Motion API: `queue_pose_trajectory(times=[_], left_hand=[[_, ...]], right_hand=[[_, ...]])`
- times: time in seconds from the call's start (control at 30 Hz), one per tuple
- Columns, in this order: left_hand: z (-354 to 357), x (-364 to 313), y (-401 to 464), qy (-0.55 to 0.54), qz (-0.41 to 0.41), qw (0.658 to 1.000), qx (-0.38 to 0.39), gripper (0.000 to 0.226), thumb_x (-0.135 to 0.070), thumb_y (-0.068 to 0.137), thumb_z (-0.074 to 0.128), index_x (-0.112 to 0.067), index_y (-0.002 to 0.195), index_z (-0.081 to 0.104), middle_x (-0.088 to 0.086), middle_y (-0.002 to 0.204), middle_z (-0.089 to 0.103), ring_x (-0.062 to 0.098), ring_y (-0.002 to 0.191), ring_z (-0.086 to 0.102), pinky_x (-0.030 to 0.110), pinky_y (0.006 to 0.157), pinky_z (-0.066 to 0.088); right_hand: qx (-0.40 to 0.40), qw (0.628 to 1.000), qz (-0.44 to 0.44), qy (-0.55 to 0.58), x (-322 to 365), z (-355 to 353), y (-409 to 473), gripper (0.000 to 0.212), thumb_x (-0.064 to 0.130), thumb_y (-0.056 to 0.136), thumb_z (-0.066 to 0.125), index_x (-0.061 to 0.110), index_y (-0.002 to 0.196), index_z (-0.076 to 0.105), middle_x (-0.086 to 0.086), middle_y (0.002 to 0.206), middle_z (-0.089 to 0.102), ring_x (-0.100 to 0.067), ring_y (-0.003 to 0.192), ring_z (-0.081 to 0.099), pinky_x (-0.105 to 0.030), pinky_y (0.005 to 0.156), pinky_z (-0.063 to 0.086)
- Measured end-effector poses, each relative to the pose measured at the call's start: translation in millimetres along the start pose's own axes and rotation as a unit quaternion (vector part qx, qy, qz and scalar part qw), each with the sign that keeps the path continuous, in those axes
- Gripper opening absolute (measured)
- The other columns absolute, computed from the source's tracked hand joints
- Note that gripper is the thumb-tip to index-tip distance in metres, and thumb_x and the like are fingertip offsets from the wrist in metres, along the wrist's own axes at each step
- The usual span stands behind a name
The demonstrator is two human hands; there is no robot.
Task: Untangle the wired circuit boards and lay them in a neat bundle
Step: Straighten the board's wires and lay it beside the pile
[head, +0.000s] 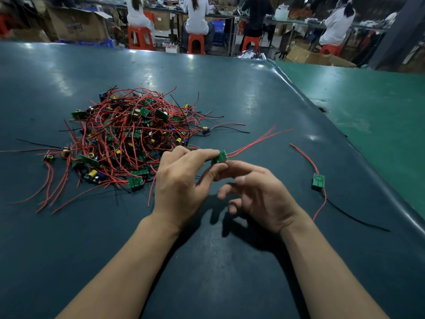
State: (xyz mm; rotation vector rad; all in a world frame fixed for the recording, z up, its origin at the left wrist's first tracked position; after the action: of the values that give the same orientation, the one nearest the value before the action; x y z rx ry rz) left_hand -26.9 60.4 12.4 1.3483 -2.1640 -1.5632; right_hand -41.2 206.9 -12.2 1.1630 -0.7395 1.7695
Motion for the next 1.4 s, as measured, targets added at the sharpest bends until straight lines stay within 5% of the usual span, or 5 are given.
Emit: queue_pose_trajectory(times=[0.3,0.43,0.57,0.73,1.4], left_hand=[[-11.4,-14.0,-6.0,-0.049,0.055,0.989,-0.128,0.021,-0.021,0.096,0.061,-0.006,0.082,0.068,0.004,0.086,0.065,0.022,0.082,0.056,0.031,0.08,0.041],[17.6,-19.6,-11.4,-0.175,-0.06,0.982,0.029,0.034,-0.037,0.096,0.058,-0.015,0.073,0.072,-0.003,0.063,0.066,0.014,0.056,0.058,0.03,0.056,0.046],[25.0,4.1,-5.0,-0.311,-0.287,0.906,0.006,0.018,-0.035,0.085,0.063,-0.021,0.077,0.071,-0.003,0.066,0.069,0.015,0.055,0.06,0.031,0.057,0.047],[29.1,7.7,-2.9,-0.401,-0.289,0.869,-0.012,0.029,-0.025,0.081,0.064,-0.009,0.105,0.07,-0.018,0.064,0.065,-0.009,0.049,0.051,0.003,0.054,0.037],[8.7,59.2,-13.2,-0.456,-0.524,0.656,-0.296,0.031,-0.026,0.104,0.043,-0.01,0.087,0.062,-0.002,0.066,0.06,0.006,0.041,0.033,0.019,0.039,0.021]], right_hand=[[-0.248,0.962,-0.116,-0.021,8.5,-15.7,1.8,0.03,0.038,0.077,0.068,0.008,0.081,0.071,-0.004,0.059,0.062,-0.01,0.042,0.049,-0.019,0.037,0.037],[-0.247,0.96,-0.127,0.028,8.7,-12.7,2.7,0.024,0.03,0.085,0.066,0.011,0.074,0.074,-0.003,0.06,0.063,-0.009,0.039,0.047,-0.017,0.035,0.034],[-0.224,0.967,-0.122,0.004,3.4,-6.8,5.8,0.024,0.034,0.078,0.069,0.012,0.073,0.075,-0.004,0.06,0.063,-0.01,0.04,0.046,-0.017,0.035,0.033],[-0.193,0.974,-0.112,-0.022,-2.3,1.2,8.6,0.026,0.035,0.075,0.07,0.009,0.075,0.073,-0.005,0.059,0.062,-0.01,0.039,0.046,-0.016,0.035,0.034],[-0.385,0.871,-0.26,-0.159,2.1,3.5,-11.3,0.027,0.026,0.089,0.071,0.018,0.063,0.069,0.004,0.057,0.064,-0.007,0.041,0.046,-0.023,0.042,0.037]])
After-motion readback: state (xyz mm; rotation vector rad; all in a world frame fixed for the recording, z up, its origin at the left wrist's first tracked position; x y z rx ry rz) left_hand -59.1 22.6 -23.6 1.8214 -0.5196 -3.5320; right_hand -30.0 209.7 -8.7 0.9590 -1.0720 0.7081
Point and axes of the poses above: each hand's wrist, its own y-axis towards the middle knuckle, its own z-axis out of the palm, x = y × z, the point moved 4 cm from there along y, towards the middle knuckle
